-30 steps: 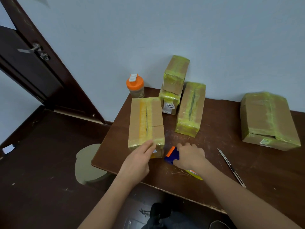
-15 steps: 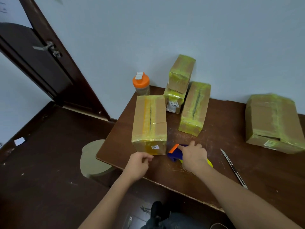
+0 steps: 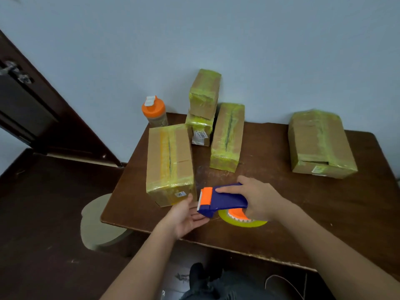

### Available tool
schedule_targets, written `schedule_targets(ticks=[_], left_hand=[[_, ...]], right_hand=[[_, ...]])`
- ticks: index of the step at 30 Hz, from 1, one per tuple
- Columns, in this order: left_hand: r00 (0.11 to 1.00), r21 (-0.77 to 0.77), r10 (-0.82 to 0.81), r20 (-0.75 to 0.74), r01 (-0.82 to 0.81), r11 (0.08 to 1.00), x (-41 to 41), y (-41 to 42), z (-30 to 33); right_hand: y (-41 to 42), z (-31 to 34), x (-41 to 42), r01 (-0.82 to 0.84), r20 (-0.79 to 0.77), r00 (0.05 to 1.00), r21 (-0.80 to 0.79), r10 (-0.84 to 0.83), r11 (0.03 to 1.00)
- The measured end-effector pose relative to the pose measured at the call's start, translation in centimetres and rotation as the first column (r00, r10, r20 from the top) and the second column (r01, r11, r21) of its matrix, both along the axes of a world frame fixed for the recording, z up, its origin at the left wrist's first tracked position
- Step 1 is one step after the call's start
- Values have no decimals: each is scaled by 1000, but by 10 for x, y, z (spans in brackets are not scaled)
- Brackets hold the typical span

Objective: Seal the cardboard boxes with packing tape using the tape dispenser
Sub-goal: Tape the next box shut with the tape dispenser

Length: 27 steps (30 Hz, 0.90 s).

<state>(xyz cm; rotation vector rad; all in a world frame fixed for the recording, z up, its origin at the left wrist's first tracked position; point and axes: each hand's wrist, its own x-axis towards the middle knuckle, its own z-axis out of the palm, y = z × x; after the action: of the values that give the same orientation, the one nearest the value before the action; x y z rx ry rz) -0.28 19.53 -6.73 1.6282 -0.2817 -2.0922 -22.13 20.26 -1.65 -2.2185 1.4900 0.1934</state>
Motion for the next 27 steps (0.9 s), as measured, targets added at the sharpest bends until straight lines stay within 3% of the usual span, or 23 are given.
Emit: schedule_targets(ticks=[4, 11, 18, 22, 27], left_hand=[[995, -34, 16, -96, -19, 999, -6, -3, 11], [994, -148, -110, -7, 107, 983, -5, -8, 30], [957, -281, -71, 281, 153, 948, 5, -28, 69], [880, -397, 28, 475, 186, 899, 19, -36, 85], [797, -467, 121, 591, 216, 858, 39, -45, 92]], right_hand=[[12, -4, -14, 19, 85, 996, -47, -14, 999], [18, -4, -25, 18, 183, 983, -96, 0, 995], [4, 13, -8, -35, 255, 963, -215, 90, 976], [-6, 17, 10, -74, 263, 953, -270, 148, 960], [-18, 22, 23, -110, 266, 945, -298, 193, 948]])
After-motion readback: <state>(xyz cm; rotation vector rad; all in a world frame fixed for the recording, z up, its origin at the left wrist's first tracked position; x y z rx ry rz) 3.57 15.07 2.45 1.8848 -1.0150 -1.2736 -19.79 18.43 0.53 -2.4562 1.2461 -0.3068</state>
